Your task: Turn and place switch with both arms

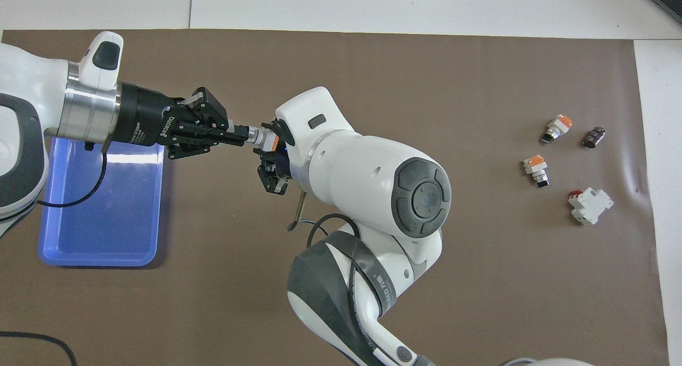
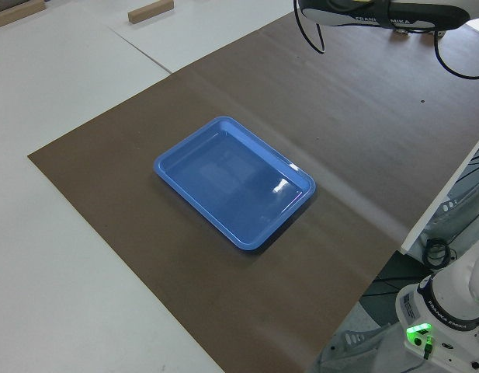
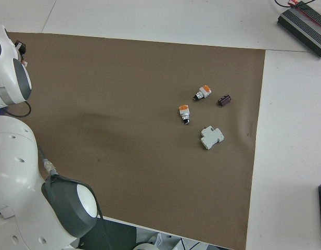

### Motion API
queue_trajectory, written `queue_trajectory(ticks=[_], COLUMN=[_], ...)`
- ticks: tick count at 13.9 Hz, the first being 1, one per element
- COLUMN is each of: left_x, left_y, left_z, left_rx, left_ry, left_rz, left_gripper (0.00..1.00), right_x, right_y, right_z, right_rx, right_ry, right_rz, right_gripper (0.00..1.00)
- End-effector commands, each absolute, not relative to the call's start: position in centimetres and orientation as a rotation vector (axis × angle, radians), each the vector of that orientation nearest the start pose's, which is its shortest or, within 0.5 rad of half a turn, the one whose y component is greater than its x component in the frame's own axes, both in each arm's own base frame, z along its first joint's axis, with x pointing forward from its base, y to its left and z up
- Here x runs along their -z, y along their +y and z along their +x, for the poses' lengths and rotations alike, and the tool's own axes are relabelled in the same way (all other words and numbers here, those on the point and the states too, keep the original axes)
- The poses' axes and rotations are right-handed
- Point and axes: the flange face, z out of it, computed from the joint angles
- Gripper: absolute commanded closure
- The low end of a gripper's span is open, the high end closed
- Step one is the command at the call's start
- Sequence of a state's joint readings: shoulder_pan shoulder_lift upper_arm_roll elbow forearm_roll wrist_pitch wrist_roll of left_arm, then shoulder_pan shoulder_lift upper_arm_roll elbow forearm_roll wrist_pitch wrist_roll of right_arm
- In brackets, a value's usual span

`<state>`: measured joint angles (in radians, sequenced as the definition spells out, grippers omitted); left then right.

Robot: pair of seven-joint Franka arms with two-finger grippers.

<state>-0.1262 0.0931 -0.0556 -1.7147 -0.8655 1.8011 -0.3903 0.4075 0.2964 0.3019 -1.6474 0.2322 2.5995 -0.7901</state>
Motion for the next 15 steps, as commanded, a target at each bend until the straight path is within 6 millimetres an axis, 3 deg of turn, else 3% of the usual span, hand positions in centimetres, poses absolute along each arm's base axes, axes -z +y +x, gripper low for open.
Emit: queue_trajectory(ticks=[1,15], left_x=[-54.4,-54.0], left_y=[-16.4,-14.7], left_z=[57.6,59.7], left_rx=[0.343,0.458], left_ry=[0.681,1.604], left_rz=[2.237,1.858], left_gripper=[1.0,1.0], right_x=[-53.3,-53.4], right_y=[42.8,42.8], right_z=[54.9,54.9], right_rx=[1.014,1.01], right_ry=[-1.63,-1.598], right_rz=[-2.206,-2.227], right_gripper=[1.0,1.0])
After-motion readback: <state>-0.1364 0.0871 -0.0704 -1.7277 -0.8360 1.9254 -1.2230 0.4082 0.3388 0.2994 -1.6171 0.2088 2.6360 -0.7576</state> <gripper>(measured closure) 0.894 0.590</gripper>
